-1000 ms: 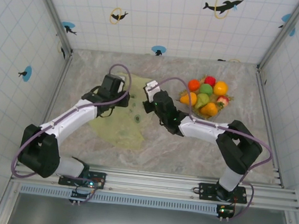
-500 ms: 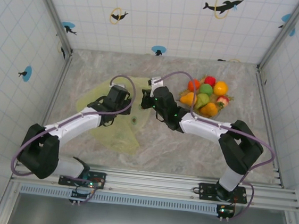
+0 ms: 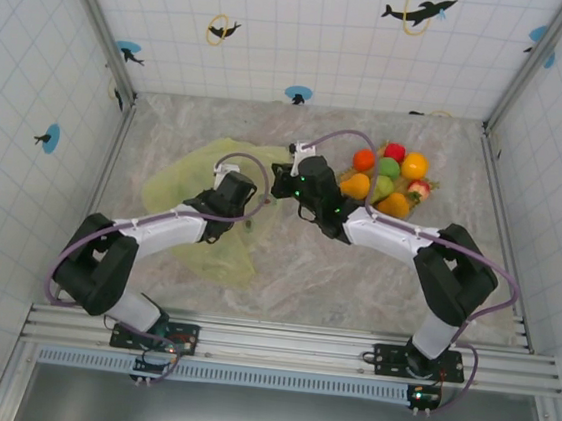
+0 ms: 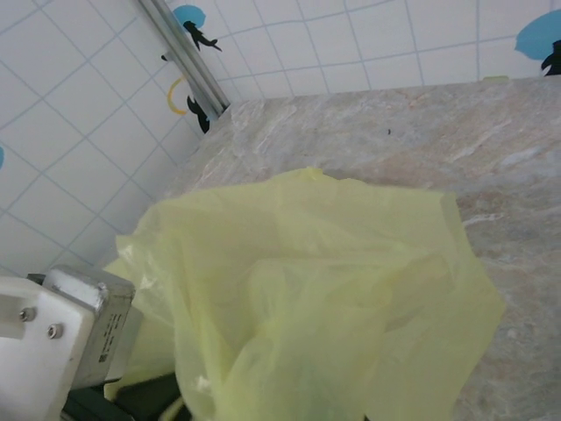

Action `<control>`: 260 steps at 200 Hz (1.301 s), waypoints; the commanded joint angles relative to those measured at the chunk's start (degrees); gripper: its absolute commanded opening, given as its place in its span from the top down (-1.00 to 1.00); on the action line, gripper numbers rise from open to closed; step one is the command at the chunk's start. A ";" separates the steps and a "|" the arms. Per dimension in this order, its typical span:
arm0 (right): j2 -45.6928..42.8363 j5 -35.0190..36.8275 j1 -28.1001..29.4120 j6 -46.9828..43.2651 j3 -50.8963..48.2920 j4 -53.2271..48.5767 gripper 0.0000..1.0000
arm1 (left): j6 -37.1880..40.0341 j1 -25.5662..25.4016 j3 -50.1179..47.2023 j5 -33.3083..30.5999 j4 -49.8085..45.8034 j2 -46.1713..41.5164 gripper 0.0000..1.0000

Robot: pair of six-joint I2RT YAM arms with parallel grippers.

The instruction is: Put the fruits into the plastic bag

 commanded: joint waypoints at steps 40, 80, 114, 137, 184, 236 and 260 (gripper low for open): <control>1.46 1.36 -6.08 -19.35 2.50 -6.41 1.00 | 2.25 5.58 10.65 27.12 -12.13 -4.90 1.00; 5.41 -0.79 -9.97 -22.27 9.81 -12.37 0.91 | -0.46 11.36 17.89 40.84 -14.11 -5.87 1.00; 5.66 -3.64 -10.86 -23.07 12.87 -16.26 0.48 | -3.80 12.05 22.22 42.87 -13.71 -2.18 1.00; 3.30 -6.25 -11.66 -23.15 11.96 -17.60 -0.27 | -6.19 13.44 22.11 43.78 -11.41 -0.95 1.00; -7.40 -15.67 -13.83 -20.48 2.79 -19.51 -0.89 | -5.25 14.97 21.23 47.02 -9.26 0.71 1.00; -20.54 -15.92 -19.16 -15.45 -9.24 -21.08 -0.91 | -4.65 15.01 16.48 50.34 -5.25 -0.52 1.00; -21.19 -9.88 -24.04 -14.99 -10.52 -25.78 -0.89 | -6.48 15.37 13.83 50.65 -3.08 -1.35 1.00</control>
